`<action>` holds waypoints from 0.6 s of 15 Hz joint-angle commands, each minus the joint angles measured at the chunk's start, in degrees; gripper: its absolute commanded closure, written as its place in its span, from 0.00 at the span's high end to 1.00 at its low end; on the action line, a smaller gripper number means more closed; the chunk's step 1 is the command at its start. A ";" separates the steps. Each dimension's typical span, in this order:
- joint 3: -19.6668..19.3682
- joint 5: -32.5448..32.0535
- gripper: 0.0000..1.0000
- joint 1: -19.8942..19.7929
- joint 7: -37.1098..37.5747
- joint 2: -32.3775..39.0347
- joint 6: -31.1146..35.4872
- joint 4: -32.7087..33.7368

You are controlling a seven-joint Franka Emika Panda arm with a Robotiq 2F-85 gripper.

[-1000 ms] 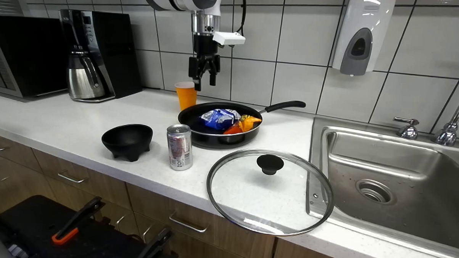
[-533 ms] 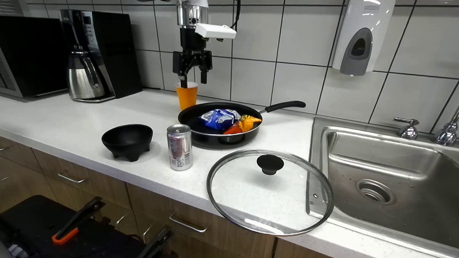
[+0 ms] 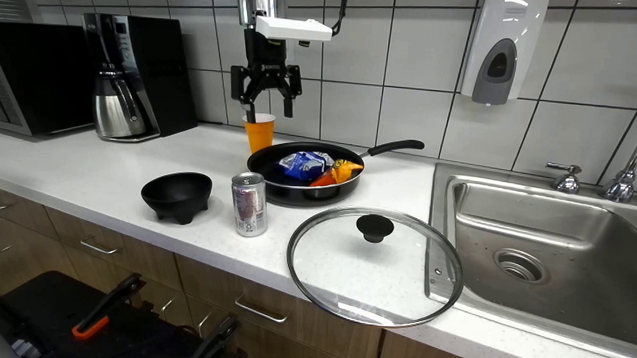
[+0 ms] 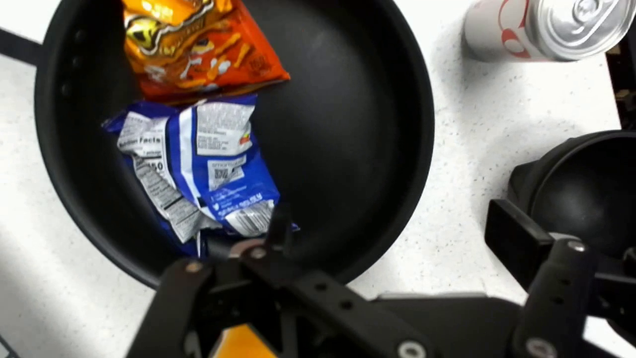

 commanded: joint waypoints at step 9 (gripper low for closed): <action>-2.89 -1.11 1.00 0.27 1.45 -4.98 -0.04 -5.47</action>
